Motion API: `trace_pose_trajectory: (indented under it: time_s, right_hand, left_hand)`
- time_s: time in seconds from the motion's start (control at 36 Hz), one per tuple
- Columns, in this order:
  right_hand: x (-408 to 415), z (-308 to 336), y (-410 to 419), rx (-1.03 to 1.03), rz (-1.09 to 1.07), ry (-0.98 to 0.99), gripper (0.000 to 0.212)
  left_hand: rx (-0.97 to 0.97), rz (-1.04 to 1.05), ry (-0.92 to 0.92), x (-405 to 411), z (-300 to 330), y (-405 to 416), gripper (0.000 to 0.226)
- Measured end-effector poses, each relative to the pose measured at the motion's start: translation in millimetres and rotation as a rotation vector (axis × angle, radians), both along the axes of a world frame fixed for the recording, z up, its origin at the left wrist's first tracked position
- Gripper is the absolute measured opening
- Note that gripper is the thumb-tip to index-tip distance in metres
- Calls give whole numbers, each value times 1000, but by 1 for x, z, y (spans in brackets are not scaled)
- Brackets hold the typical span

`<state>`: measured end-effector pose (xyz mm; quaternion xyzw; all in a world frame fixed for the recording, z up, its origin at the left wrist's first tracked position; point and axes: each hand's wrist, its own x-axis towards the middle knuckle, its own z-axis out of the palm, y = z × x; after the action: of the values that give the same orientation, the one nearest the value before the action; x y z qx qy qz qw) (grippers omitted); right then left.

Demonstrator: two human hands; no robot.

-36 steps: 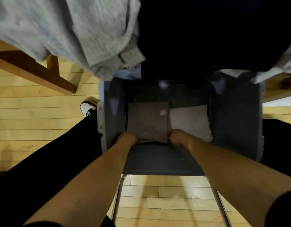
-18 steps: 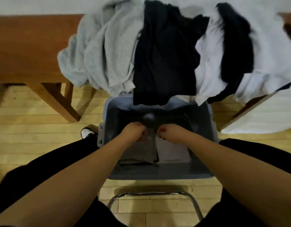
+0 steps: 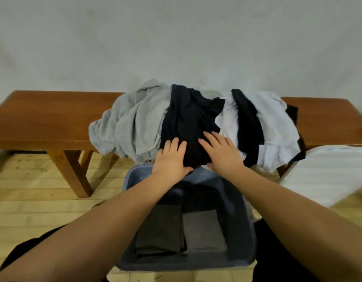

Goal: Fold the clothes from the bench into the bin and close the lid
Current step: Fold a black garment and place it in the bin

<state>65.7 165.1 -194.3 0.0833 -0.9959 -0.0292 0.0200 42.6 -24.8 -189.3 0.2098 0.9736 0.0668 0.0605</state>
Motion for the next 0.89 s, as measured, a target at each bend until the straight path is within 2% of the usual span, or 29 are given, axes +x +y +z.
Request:
trace_pose_trajectory:
  time_s: [0.14,0.22,0.31,0.36,0.5,0.58,0.75,0.81,0.89]
  right_hand:
    - [-5,-6,-8,-22,-63,87,72]
    - [-8,-2,-13,-140,-66,64,60]
    - [-11,5,-11,-172,-45,21,44]
    - [-13,12,-7,-153,-41,-53,42]
    - [-14,46,-7,-189,-45,-275,40]
    - [-11,73,-11,-301,-71,-216,36]
    - [-2,134,-23,-614,-138,-103,30]
    - [-1,153,-24,-732,-161,-65,26]
    - [-1,181,-29,-908,-179,-5,26]
  left_hand:
    - [-96,9,48,-1,-6,11,103]
    - [-190,7,89,1,-3,14,103]
    - [-234,20,100,2,-4,18,90]
    - [-236,24,95,3,-5,18,76]
    - [-160,-6,-13,-4,11,6,62]
    - [-34,-10,-27,-5,26,-2,45]
    - [335,0,130,-3,68,-10,41]
    - [457,16,171,-4,90,-13,33]
    - [703,104,93,-3,135,-18,25]
